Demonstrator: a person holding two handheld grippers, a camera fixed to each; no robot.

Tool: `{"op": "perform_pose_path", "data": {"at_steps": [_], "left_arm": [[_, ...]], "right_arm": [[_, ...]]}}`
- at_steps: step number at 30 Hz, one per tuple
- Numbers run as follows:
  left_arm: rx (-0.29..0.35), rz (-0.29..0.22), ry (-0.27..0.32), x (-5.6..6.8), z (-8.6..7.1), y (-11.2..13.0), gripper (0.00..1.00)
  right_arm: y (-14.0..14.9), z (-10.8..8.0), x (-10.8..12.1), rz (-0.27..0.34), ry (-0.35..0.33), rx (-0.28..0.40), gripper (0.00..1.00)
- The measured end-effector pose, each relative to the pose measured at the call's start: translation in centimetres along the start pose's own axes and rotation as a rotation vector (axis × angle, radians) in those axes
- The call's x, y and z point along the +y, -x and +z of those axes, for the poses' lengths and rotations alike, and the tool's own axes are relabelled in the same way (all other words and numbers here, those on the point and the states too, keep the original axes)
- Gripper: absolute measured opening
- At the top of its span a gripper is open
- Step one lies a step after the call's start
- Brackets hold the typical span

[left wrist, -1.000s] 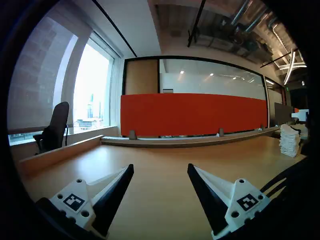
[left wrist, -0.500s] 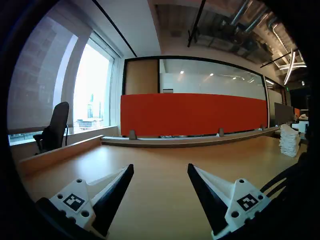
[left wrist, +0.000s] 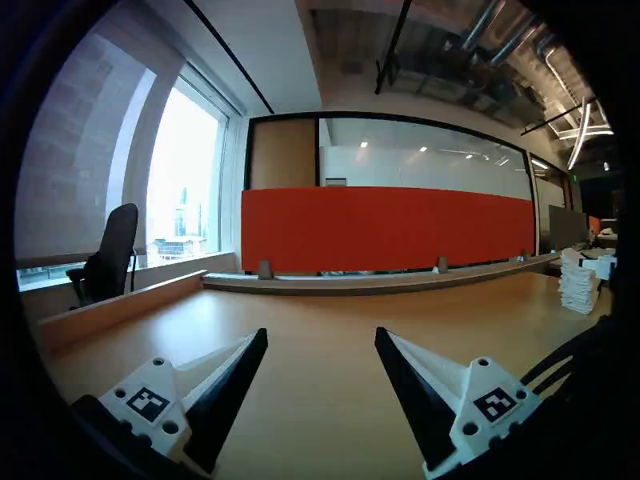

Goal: Fold towel

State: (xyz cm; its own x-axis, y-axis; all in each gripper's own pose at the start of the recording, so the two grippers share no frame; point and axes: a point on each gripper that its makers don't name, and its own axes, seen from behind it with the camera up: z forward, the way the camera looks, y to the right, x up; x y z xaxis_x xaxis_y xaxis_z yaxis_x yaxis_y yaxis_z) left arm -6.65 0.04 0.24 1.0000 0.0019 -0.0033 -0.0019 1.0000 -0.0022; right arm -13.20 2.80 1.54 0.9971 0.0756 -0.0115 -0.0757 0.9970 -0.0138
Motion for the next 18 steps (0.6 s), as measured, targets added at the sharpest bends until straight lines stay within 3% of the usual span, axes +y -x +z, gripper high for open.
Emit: {"op": "perform_pose_path", "data": {"at_steps": [18], "left_arm": [[0.000,0.000,0.000,0.03,0.03,-0.06,1.00]], "right_arm": [[0.43,-0.44,-0.75,-0.002,-0.015,0.008,1.00]]}}
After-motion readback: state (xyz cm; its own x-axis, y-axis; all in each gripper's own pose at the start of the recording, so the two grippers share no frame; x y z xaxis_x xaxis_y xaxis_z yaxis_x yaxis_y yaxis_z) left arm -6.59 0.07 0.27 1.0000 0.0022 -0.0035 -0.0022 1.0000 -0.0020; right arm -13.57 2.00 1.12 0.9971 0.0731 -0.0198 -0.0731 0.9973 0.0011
